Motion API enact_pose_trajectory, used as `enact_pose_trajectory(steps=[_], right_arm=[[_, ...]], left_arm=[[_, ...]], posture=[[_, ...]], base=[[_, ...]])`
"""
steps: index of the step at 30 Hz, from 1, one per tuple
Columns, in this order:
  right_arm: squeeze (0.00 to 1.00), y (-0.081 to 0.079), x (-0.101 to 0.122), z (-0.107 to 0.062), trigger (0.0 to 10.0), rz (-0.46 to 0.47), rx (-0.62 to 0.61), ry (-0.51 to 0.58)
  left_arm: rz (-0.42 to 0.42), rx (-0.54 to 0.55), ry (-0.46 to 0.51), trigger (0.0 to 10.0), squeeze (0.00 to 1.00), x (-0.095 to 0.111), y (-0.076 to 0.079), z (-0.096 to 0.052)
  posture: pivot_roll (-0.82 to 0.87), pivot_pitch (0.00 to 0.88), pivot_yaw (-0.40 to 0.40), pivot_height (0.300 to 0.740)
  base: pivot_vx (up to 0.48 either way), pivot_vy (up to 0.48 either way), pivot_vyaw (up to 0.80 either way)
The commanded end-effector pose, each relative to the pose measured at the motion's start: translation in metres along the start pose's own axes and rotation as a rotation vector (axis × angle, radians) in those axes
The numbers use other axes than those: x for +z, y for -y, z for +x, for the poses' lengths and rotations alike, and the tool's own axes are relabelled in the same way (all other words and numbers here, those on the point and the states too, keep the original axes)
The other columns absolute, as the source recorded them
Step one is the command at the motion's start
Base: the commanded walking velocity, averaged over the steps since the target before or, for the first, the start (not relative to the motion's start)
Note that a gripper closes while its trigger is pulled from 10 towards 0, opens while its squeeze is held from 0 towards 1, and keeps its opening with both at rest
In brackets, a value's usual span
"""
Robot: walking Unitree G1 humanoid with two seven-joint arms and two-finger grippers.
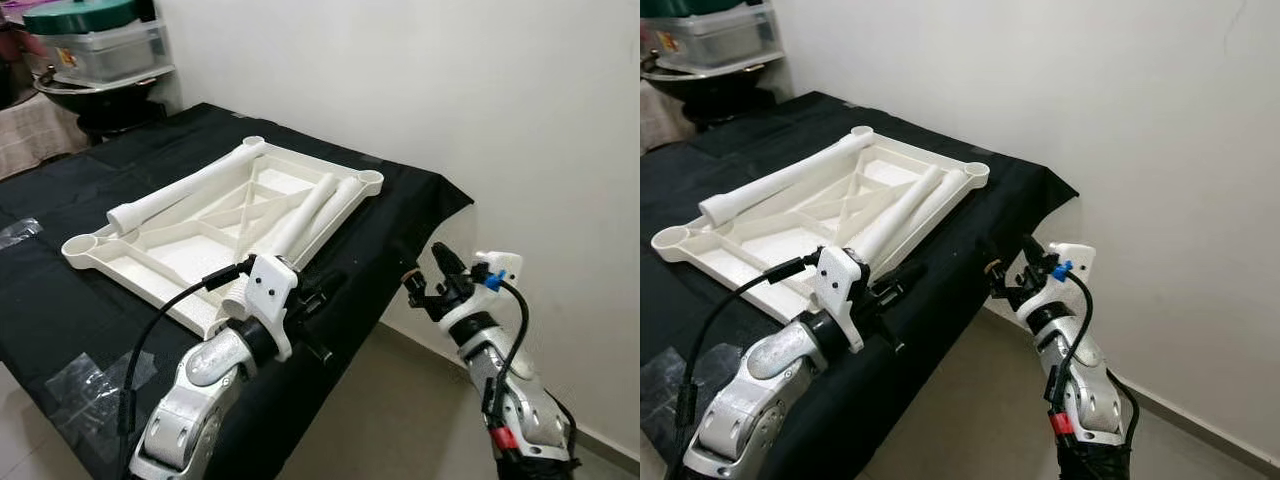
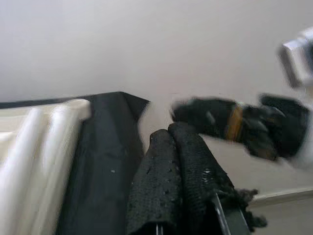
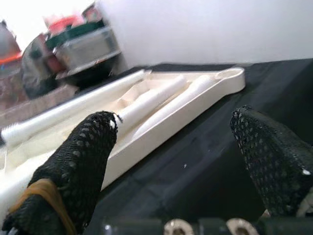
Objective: Building children table
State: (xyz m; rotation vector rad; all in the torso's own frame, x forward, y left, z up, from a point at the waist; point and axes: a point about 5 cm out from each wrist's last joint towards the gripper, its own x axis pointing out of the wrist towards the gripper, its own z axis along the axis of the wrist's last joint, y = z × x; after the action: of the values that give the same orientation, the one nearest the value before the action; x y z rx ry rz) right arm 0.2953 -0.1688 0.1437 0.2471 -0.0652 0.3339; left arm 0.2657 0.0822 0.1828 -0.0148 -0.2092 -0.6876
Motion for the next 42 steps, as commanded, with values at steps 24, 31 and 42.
enact_pose_trajectory(steps=[24,31,42], right_arm=[[0.00,-0.016,-0.012,0.009,10.0,-0.134,0.059,-0.106],[0.00,-0.020,-0.014,0.010,10.0,-0.172,0.065,-0.119],[0.00,-0.025,-0.016,0.014,10.0,-0.226,0.084,-0.136]], left_arm=[[0.336,0.230,-0.544,10.0,0.00,0.030,-0.093,0.042],[0.232,0.225,-0.725,10.0,1.00,0.029,-0.132,0.048],[0.014,0.143,-0.822,10.0,1.00,0.031,-0.146,0.061]], posture=[[-0.09,0.000,-0.020,0.740],[-0.09,0.000,-0.008,0.740],[-0.07,0.000,-0.009,0.740]], base=[[0.000,0.000,-0.30],[0.000,0.000,0.00],[0.000,0.000,0.00]])
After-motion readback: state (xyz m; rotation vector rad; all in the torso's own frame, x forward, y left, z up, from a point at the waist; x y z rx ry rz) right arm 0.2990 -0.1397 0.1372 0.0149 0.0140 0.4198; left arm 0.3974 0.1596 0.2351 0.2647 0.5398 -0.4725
